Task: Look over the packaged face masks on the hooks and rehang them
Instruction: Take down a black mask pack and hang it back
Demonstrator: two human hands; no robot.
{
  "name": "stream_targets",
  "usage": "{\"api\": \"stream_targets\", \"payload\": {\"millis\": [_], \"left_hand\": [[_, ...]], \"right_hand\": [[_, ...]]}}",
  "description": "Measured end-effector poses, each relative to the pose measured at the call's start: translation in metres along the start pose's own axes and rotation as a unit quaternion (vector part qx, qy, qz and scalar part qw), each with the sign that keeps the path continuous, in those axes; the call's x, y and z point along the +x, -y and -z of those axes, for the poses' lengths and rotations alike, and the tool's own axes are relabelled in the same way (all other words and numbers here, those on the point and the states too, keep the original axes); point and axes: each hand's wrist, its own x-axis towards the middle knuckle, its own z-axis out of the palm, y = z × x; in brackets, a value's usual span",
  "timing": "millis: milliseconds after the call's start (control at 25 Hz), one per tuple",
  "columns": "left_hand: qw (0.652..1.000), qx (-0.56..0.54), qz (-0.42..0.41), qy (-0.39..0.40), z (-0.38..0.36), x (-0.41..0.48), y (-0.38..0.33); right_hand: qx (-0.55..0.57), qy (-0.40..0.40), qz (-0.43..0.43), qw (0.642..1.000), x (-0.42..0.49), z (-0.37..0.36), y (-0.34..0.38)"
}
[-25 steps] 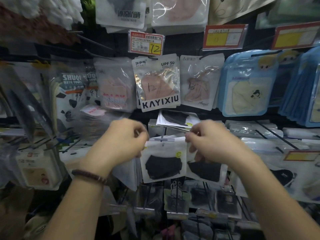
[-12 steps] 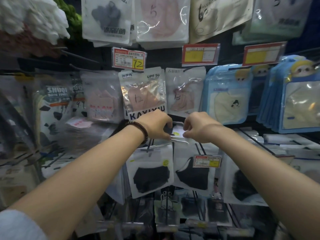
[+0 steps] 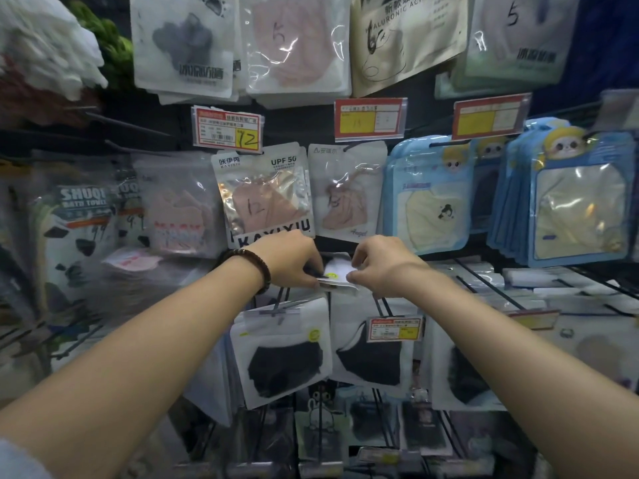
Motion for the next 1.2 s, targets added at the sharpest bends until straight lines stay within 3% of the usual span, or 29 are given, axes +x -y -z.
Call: {"api": "stream_targets", "payload": {"millis": [160, 320, 360, 480, 560, 720, 840, 960, 1120, 1200], "left_hand": [[0.995, 0.062, -0.035, -0.073, -0.001, -0.005, 0.002], [0.984, 0.068, -0.029, -0.163, 0.004, -0.010, 0.000], [0.981, 0.075, -0.029, -0.179, 0.004, -0.009, 0.000], [0.966, 0.098, -0.049, -0.234, 0.005, -0.011, -0.007], [0.956, 0.098, -0.069, -0.267, 0.004, -0.014, -0.011], [0.967, 0.065, -0.063, -0.239, 0.006, -0.025, -0.016], [0.970, -0.110, -0.019, -0.215, 0.013, -0.036, -0.016], [0.908, -0.357, 0.078, -0.204, 0.023, -0.038, -0.012], [0.878, -0.391, 0.161, -0.225, 0.028, -0.032, -0.006], [0.840, -0.463, 0.198, -0.203, 0.031, -0.029, -0.006]], "right_hand": [[0.055, -0.042, -0.037, 0.997, -0.004, -0.002, -0.001], [0.210, -0.024, -0.143, 0.967, -0.007, -0.004, 0.000], [0.309, 0.003, -0.168, 0.936, -0.009, -0.005, 0.001], [0.604, 0.052, -0.189, 0.773, -0.010, -0.002, 0.005], [0.661, 0.031, -0.178, 0.728, -0.008, -0.004, 0.009], [0.667, -0.007, -0.175, 0.725, -0.009, -0.008, 0.017], [0.637, -0.013, -0.172, 0.751, -0.016, -0.001, 0.011], [0.619, -0.043, -0.157, 0.768, -0.024, 0.011, 0.001], [0.603, -0.056, -0.118, 0.787, -0.035, 0.032, -0.009], [0.592, -0.049, -0.075, 0.801, -0.039, 0.041, -0.010]]}}
